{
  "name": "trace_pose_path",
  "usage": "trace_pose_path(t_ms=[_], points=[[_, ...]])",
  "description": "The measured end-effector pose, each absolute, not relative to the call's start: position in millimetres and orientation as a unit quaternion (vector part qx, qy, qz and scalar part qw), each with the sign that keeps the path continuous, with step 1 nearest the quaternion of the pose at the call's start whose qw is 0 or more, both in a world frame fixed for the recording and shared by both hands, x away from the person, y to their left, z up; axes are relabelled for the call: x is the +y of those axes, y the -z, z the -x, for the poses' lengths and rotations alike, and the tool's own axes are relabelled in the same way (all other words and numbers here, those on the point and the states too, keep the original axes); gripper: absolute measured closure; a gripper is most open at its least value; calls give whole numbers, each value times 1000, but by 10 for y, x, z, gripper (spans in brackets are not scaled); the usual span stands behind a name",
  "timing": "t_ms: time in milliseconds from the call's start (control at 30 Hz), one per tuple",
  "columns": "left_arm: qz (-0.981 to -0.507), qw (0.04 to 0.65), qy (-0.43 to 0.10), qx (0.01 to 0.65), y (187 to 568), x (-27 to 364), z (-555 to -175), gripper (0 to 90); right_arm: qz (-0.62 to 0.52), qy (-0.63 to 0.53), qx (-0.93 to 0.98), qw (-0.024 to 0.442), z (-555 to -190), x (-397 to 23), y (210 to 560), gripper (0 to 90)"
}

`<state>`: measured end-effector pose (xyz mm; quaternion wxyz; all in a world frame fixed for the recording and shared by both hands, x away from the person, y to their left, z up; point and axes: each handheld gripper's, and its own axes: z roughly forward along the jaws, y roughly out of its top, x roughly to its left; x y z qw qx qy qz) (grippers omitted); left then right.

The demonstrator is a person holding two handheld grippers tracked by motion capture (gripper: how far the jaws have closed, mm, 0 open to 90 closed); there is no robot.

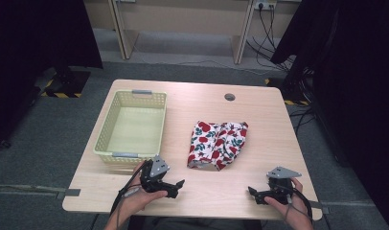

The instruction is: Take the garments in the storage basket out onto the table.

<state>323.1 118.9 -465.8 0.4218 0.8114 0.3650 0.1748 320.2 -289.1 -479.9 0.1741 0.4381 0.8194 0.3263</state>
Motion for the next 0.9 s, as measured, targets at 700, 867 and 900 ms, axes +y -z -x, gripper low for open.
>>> trace_pose_path(t_ms=[700,867,900], points=[[-816,394,-177,384,4810,1425,-3143,25,-438,-326,819,174,-3202,-2891,4799,3],[-819,379,-180,390,4839,1451,-3132,23,-438,-326,819,174,-3202,-2891,4799,3],[-822,373,-180,391,4840,1468,-3123,22,-438,-326,819,174,-3202,-2891,4799,3]])
